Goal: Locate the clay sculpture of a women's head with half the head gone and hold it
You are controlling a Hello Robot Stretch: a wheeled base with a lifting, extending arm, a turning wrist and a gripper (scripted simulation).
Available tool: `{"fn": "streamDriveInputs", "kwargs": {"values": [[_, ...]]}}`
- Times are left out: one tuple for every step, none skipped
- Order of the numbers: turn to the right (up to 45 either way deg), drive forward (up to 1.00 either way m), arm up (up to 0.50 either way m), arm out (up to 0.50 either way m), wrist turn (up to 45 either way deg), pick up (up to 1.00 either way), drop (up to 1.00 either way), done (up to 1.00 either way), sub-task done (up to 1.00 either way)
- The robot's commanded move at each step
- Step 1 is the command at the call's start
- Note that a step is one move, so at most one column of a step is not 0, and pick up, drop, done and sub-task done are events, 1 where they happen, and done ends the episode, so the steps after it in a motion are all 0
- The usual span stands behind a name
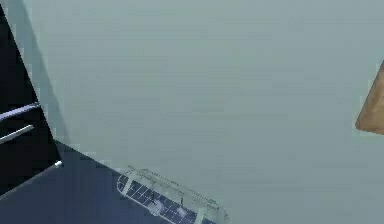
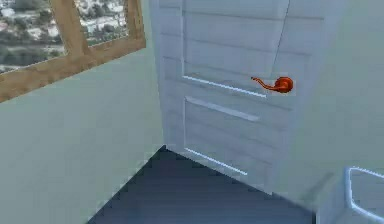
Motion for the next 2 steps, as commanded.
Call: {"fn": "streamDriveInputs", "kwargs": {"values": [[-45.0,0.00,0.00,0.00,0.0,0.00,0.00,0.00,0.00],[-45.0,0.00,0.00,0.00,0.0,0.00,0.00,0.00,0.00]]}}
